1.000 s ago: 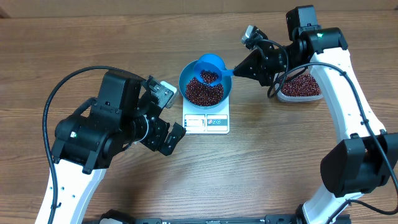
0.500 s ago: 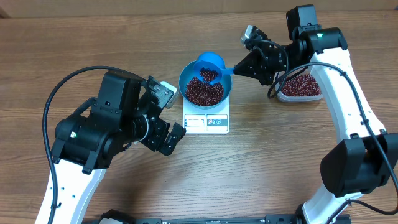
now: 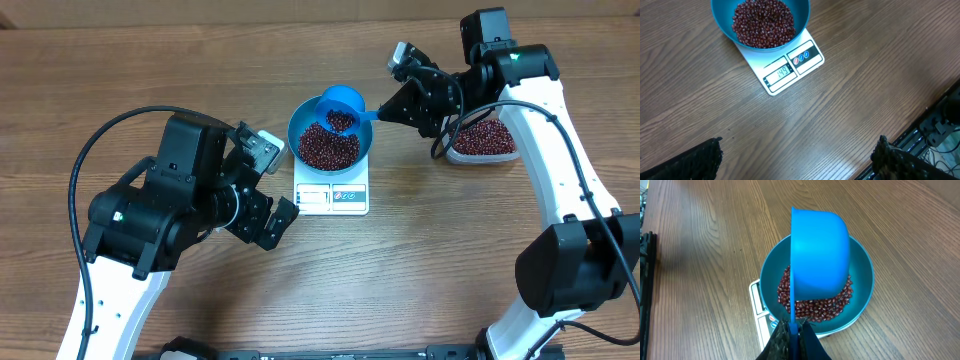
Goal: Scoop item into bowl and weigh 150g on scale
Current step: 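Hold the blue scoop tilted over the teal bowl, trickling beans in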
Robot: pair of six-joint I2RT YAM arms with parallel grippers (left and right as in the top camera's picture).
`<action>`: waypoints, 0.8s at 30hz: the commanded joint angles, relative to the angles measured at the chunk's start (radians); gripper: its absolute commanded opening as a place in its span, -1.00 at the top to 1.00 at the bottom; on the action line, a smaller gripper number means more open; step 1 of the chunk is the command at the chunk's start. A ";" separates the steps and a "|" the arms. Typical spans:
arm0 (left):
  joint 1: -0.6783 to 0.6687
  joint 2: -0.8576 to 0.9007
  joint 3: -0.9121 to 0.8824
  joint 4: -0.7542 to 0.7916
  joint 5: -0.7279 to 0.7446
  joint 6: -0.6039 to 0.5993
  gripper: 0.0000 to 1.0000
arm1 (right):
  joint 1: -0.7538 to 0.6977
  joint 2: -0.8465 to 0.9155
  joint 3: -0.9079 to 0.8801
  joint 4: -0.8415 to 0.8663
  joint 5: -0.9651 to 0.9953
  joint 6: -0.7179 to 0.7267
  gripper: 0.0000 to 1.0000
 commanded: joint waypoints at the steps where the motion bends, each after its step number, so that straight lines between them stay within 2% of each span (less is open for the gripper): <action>1: -0.006 0.006 0.003 0.001 -0.007 0.022 -0.99 | -0.002 -0.010 0.027 0.002 -0.024 0.011 0.92; 20: -0.006 0.006 0.003 0.001 -0.007 0.022 -0.99 | -0.002 -0.010 0.027 0.001 -0.007 0.011 0.92; 24: -0.006 0.006 0.003 0.001 -0.007 0.022 -0.99 | 0.005 -0.010 0.027 0.017 -0.051 0.010 0.92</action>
